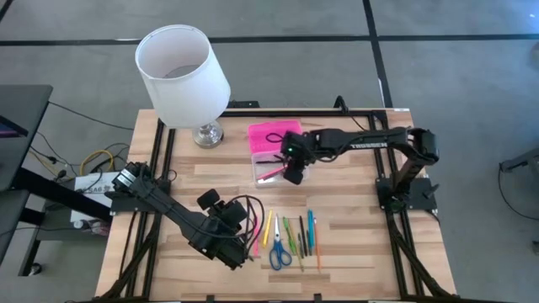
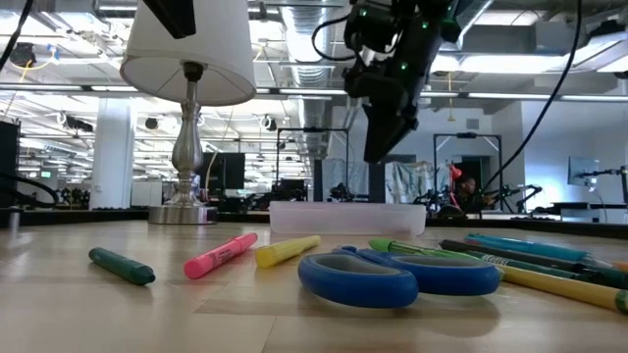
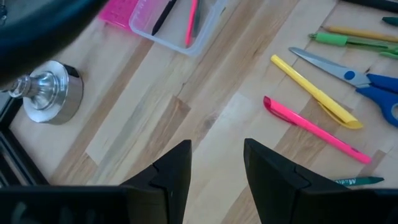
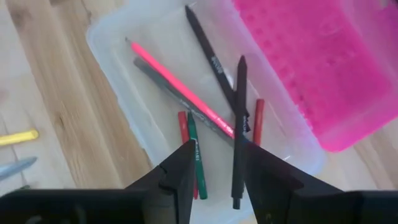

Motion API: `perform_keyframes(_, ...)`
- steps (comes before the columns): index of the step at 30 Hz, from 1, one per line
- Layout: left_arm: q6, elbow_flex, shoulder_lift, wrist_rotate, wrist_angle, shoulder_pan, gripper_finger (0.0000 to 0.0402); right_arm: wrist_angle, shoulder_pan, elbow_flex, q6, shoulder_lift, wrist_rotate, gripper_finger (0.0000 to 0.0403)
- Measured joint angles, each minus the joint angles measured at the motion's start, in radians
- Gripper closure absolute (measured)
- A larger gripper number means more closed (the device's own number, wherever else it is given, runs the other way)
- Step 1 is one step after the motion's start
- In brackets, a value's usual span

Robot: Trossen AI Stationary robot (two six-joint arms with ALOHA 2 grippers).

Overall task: Pick & place school supplies into a supply box
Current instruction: Put the left green crayon into the pink supply box

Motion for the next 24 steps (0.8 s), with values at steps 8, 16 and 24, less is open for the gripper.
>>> perform_keyframes(8,-0.001,0.000,0.000,0.000,0.000,0.000,0.0260,0.002,0.004,0.000,0.017,-0.048,0.018,0.0283)
perform_keyframes(16,-0.004,0.000,0.000,0.000,0.000,0.000,0.0260,0.004,0.004,0.000,0.027,-0.052,0.018,0.0283)
perform_keyframes(24,-0.005,0.000,0.000,-0.001,0.000,0.000,0.0260,0.004,0.005,0.000,0.027,-0.052,0.018,0.0283)
